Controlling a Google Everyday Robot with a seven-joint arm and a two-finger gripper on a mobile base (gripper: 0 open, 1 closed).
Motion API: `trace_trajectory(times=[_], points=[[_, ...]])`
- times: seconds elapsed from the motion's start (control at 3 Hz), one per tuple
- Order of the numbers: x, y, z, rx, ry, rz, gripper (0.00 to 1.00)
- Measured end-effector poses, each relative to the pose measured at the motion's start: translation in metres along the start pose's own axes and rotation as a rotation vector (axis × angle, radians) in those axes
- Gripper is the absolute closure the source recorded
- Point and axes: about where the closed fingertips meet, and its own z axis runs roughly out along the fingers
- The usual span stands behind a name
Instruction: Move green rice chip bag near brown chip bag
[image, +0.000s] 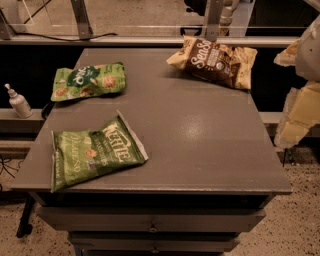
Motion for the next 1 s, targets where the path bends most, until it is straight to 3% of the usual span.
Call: trace_trajectory(times=[0.33, 0.67, 1.0], points=[[0.000, 0.000, 0.000, 0.000, 0.000, 0.000, 0.00], [-0.041, -0.005, -0.004, -0.021, -0.090, -0.034, 0.00], [-0.109, -0.026, -0.011, -0.027, -0.192, -0.092, 0.00]])
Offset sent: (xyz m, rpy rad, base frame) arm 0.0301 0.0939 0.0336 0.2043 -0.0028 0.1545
